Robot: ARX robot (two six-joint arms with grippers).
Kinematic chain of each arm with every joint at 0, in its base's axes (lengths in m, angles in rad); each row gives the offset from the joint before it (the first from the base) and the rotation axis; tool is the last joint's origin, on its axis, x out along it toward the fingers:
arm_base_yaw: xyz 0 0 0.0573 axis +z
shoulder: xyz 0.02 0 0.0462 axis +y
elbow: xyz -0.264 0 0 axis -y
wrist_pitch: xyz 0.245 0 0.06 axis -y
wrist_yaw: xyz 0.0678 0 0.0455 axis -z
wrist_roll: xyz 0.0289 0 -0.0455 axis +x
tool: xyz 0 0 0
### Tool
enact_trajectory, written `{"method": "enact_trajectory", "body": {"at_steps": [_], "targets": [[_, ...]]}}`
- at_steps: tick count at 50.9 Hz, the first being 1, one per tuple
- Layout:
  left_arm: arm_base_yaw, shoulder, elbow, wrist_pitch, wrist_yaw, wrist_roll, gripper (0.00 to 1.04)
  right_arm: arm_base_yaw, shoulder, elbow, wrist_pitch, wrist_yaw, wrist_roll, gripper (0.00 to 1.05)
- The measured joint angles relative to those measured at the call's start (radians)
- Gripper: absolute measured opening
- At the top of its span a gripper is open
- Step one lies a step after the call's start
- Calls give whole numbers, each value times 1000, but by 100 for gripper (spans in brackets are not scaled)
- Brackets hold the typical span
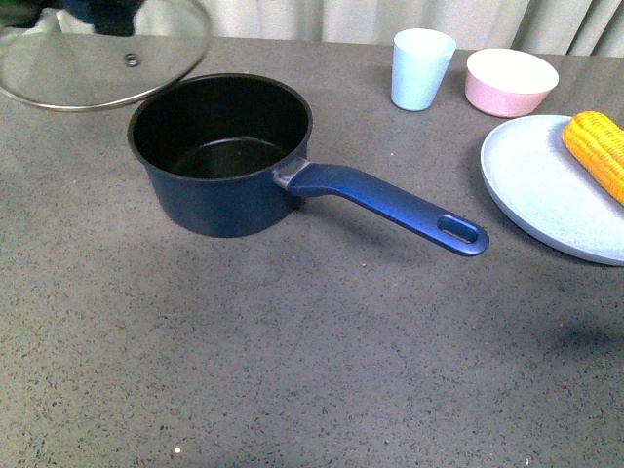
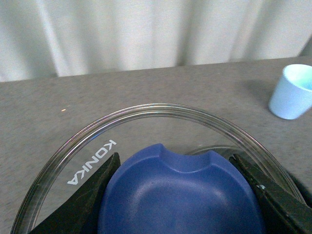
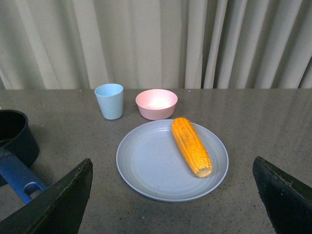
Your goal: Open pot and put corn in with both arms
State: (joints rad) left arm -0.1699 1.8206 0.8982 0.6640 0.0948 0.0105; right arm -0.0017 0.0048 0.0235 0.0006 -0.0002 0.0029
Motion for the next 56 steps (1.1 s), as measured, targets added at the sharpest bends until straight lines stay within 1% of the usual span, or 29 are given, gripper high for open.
{"method": "enact_trajectory", "body": {"at_steps": [2, 5, 15, 19, 25, 40, 56], "targets": [[24, -3, -14, 8, -3, 0, 60, 0, 0, 0, 0, 0, 0, 96], [90, -3, -53, 32, -16, 2, 60, 0, 0, 0, 0, 0, 0, 96], [226, 23, -113, 106, -24, 5, 60, 0, 0, 0, 0, 0, 0, 96], [271, 50, -130, 134, -27, 6, 60, 0, 0, 0, 0, 0, 0, 96], [309, 113, -171, 195, -42, 21, 60, 0, 0, 0, 0, 0, 0, 96], [293, 214, -204, 297, -35, 49, 60, 0, 0, 0, 0, 0, 0, 96], [251, 264, -205, 332, -27, 36, 60, 0, 0, 0, 0, 0, 0, 96]]}}
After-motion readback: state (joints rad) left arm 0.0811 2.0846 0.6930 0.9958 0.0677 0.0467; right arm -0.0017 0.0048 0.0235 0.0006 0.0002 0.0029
